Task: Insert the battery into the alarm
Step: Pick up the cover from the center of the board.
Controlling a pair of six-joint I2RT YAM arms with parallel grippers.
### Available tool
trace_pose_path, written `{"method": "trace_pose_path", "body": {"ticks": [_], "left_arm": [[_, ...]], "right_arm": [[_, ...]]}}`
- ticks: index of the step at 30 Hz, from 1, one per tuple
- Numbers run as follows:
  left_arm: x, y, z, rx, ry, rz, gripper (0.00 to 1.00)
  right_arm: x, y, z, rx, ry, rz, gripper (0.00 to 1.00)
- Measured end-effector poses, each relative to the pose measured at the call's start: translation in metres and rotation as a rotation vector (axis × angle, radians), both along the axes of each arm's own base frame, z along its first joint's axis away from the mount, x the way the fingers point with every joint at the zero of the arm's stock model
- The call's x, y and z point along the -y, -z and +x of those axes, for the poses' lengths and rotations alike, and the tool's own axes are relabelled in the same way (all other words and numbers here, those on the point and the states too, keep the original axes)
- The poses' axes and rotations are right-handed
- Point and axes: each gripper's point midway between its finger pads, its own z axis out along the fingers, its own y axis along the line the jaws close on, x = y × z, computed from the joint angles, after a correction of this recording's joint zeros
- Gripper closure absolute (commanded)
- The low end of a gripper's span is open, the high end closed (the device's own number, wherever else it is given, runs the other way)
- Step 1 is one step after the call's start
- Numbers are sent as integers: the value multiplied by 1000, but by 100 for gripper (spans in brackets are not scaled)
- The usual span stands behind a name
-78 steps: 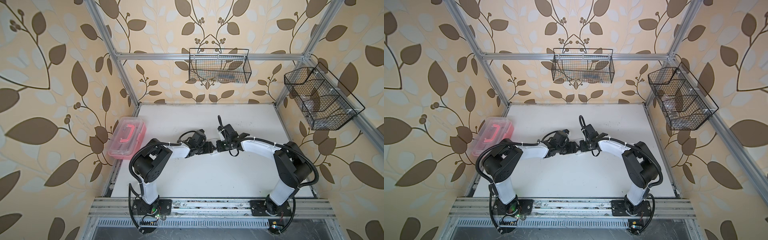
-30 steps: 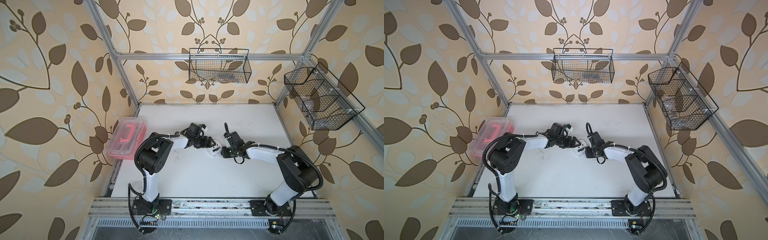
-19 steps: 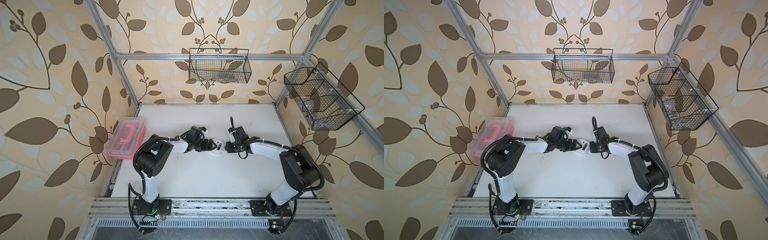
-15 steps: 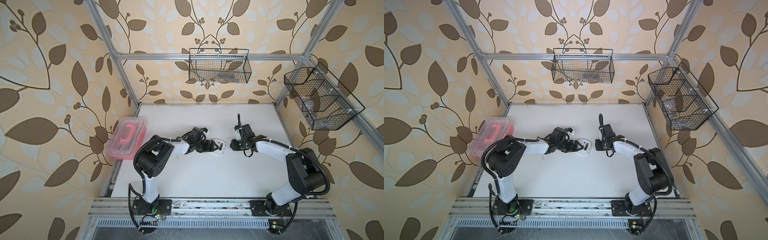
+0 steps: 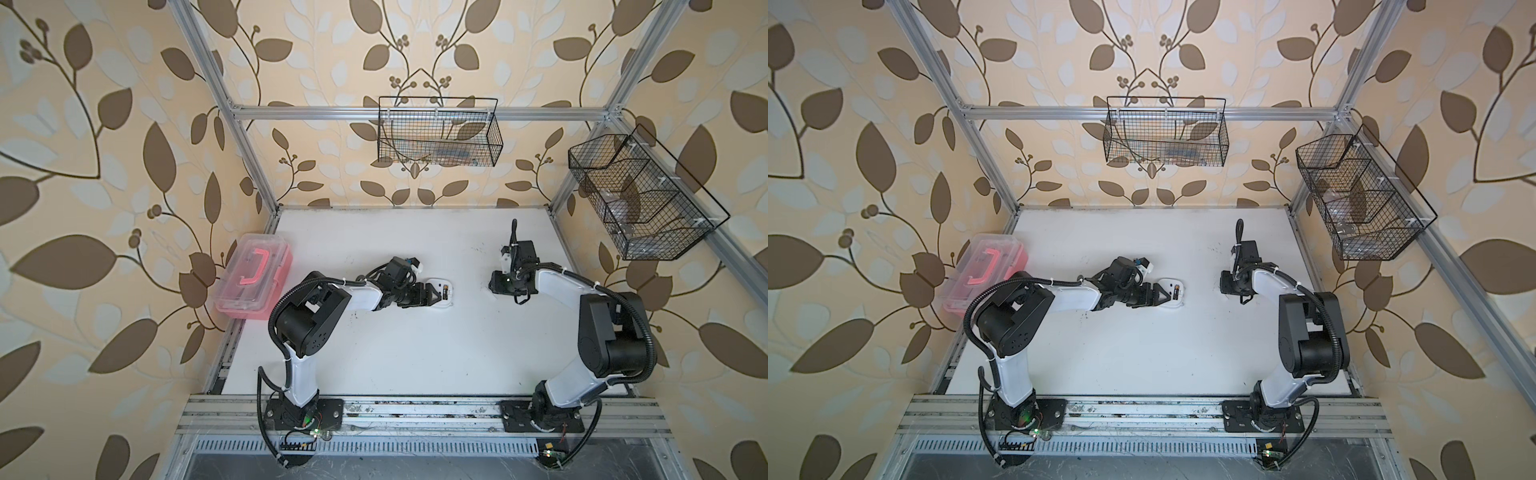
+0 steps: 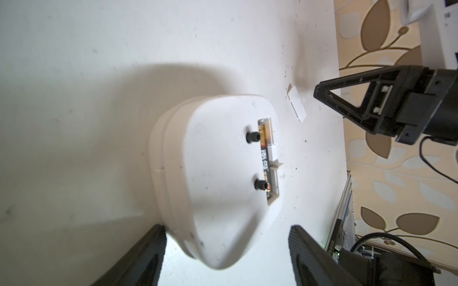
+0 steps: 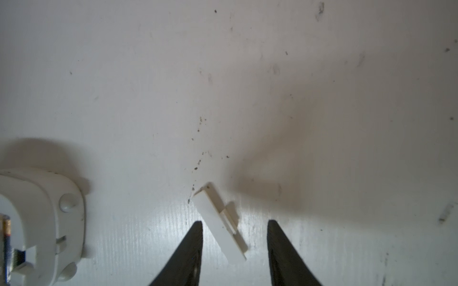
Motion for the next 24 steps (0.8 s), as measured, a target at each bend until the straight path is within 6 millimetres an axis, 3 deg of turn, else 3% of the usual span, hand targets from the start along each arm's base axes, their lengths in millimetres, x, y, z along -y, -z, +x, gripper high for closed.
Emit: {"method": "trace_pose_path", "body": {"ticks": [8,17,24], "left_arm": [[-4,1,2,2,-13,34,20],[-6,2,3,12,-11,54,20],[-6,2,3,17,-7,57,20]], "right_arm": [[-6,14,0,-42,-20,29,66],[-11,15,0,-44,-16,43,81],[-15,20,-6,-56,-2,60,84]]}}
